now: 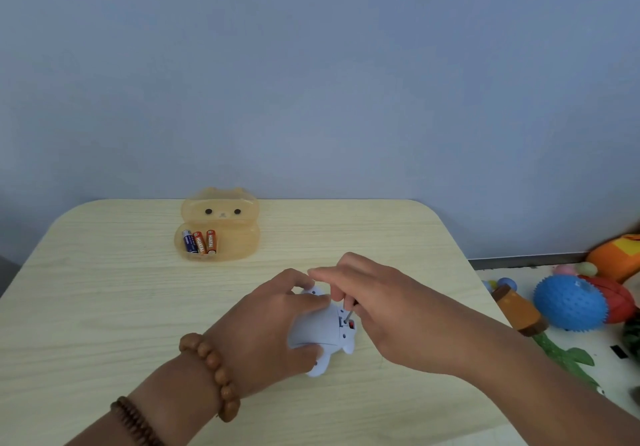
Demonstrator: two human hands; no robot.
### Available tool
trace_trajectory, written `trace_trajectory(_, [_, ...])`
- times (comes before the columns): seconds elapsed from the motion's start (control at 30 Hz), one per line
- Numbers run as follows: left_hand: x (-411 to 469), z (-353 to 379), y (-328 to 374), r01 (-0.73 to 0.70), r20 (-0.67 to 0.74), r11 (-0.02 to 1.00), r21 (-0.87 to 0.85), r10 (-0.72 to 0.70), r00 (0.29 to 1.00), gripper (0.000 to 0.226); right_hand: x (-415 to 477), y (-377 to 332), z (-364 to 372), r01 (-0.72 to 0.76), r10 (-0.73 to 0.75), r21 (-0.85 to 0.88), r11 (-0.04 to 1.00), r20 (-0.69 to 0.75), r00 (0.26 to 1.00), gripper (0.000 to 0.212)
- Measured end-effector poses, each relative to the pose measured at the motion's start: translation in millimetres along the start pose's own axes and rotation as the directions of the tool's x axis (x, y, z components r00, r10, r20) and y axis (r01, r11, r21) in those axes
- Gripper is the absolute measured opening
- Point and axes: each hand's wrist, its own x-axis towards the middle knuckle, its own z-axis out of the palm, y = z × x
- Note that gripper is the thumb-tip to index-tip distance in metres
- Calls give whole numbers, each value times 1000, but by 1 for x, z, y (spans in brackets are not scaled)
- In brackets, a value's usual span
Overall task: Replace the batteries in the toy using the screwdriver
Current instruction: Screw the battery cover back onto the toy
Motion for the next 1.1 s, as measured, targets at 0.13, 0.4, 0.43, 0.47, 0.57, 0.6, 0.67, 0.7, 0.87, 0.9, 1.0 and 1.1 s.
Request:
trace_trajectory(0.13, [-1,0,-1,23,7,1000,7,-23,1000,57,0,-3,-1,-45,34,-261,964,-49,998,40])
trace_trajectory(0.4, [0,0,2,26,8,1000,14,-27,1000,58,1,-4,-3,-21,22,-280,960,0,1000,65])
trace_trajectory(0.43, [-1,0,2,25,6,1000,13,-25,1000,58,1,-3,-3,-22,24,-272,962,6,1000,66])
trace_trajectory(0.47, [-1,-1,2,24,4,1000,12,-24,1000,58,2,-2,-2,-22,26,-269,963,11,1000,64])
trace_trajectory(0.57, [-2,-1,2,25,1,1000,9,-25,1000,58,1,-3,-3,-48,51,-261,964,4,999,48])
trace_trajectory(0.6, [-2,-1,2,27,2,1000,10,-27,1000,58,0,-4,-5,-57,60,-274,960,2,998,37])
trace_trajectory(0.67, [-1,0,2,30,1,999,10,-30,1000,58,-1,-5,-7,-57,59,-323,945,-6,998,27])
trace_trajectory(0.7, [-1,0,2,31,1,999,8,-31,1000,58,0,-4,-7,-56,55,-354,934,-12,998,27])
trace_trajectory(0.87, [-1,-1,3,26,7,1000,-3,-26,1000,57,1,1,-2,-42,42,-333,942,-8,999,55])
trace_trajectory(0.9, [-1,-2,4,23,5,1000,-5,-23,1000,55,1,1,-3,-31,33,-304,952,1,999,58])
trace_trajectory(1.0, [-1,-2,5,22,0,1000,-3,-22,1000,52,1,2,-1,-16,19,-228,973,11,1000,61])
trace_trajectory(1.1, [-1,-1,3,28,2,1000,2,-28,1000,56,0,0,0,-49,46,-218,975,-18,999,41])
